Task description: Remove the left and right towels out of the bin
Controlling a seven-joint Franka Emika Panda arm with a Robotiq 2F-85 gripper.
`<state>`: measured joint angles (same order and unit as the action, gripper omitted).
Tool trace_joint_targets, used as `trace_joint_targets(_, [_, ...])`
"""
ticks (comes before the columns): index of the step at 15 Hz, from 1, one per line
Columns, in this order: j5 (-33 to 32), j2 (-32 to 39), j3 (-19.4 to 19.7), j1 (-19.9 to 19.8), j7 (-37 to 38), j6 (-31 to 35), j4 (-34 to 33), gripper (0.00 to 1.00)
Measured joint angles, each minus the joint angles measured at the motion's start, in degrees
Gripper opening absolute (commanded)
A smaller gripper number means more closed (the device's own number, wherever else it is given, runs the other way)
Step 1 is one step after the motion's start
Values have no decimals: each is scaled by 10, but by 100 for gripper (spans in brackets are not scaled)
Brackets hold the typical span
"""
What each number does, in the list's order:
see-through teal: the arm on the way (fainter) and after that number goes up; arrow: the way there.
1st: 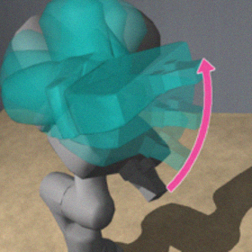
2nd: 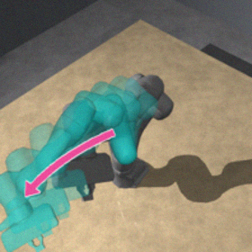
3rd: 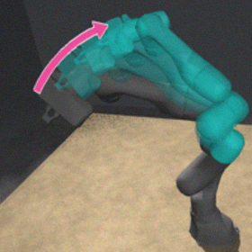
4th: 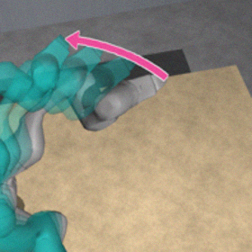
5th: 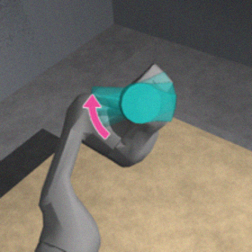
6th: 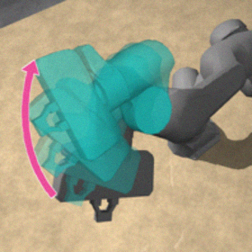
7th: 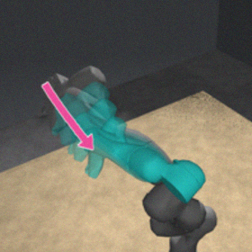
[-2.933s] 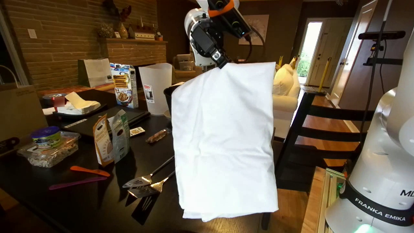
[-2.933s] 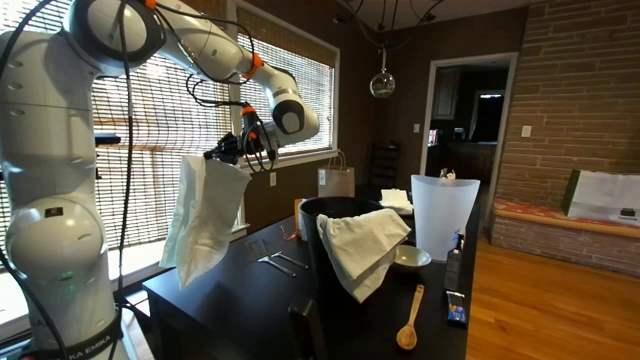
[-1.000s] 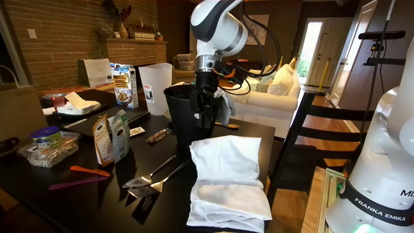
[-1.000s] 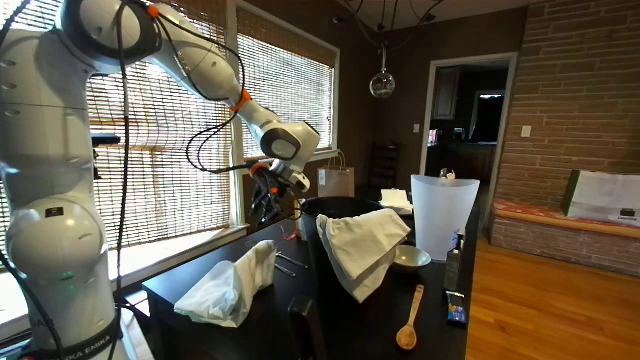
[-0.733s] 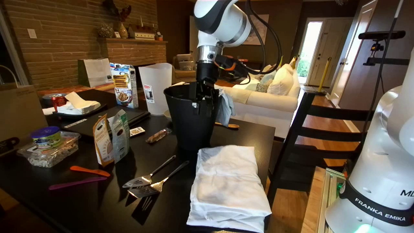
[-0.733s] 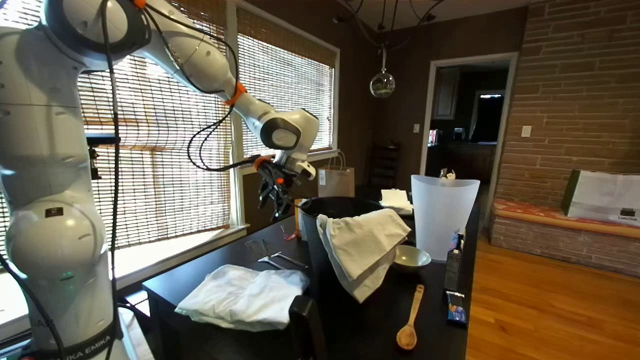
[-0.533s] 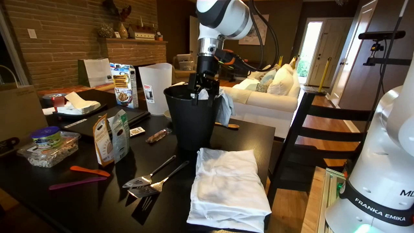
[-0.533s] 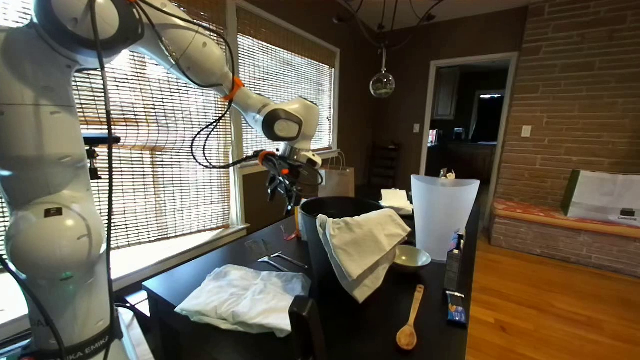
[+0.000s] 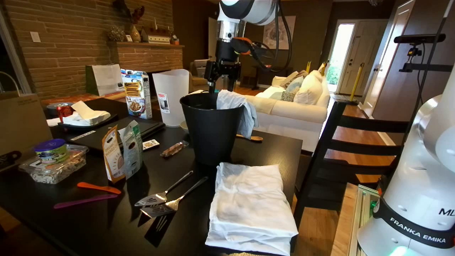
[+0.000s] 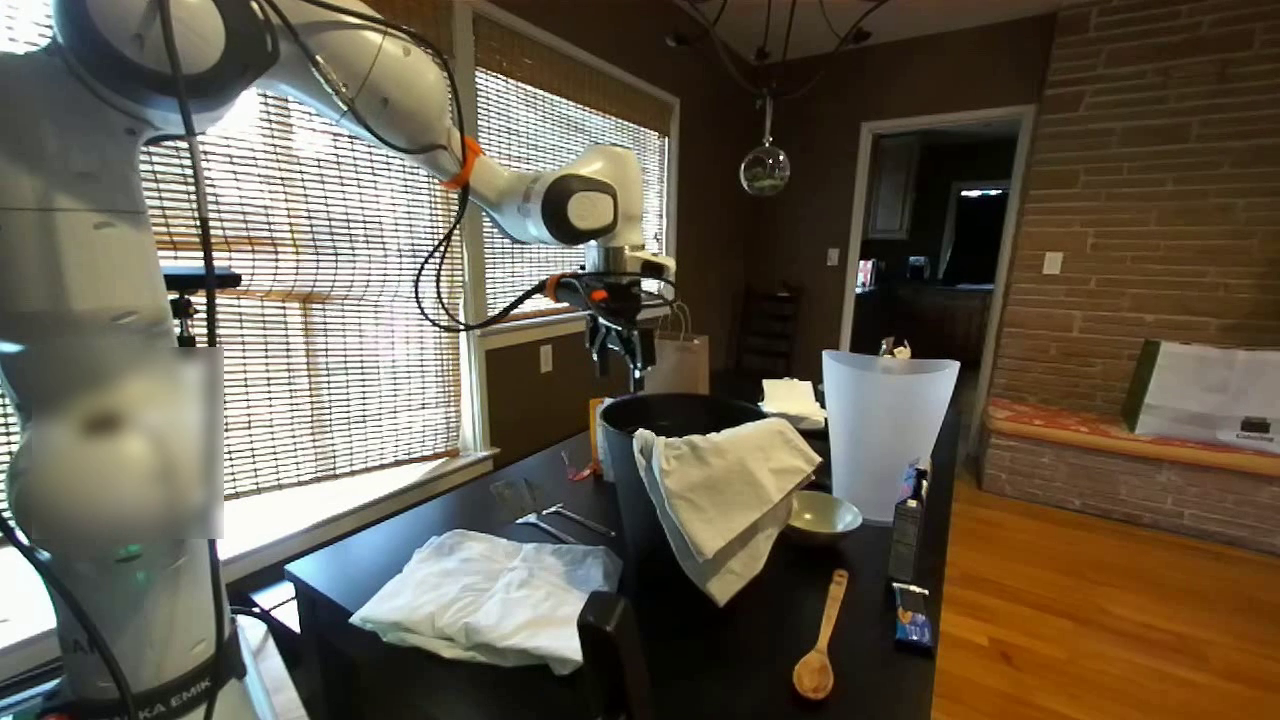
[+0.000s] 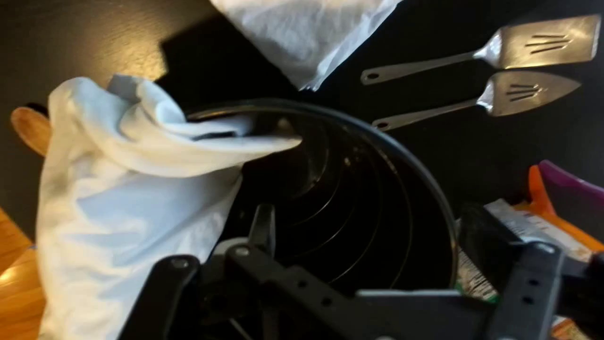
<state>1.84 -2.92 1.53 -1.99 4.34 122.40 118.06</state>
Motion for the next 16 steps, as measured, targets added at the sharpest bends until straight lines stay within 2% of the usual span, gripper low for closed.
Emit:
trace_joint_targets(4, [-102,13,4,-10,95,45,-6,100])
trace_joint_targets(7, [-119,20,11,-14,100,58,-7,100])
trace_joint_targets(10, [-107,36,18,-17,59,65,-13,100])
trace_joint_targets(16, [-25,65,21,-18,-103,53,-23,100])
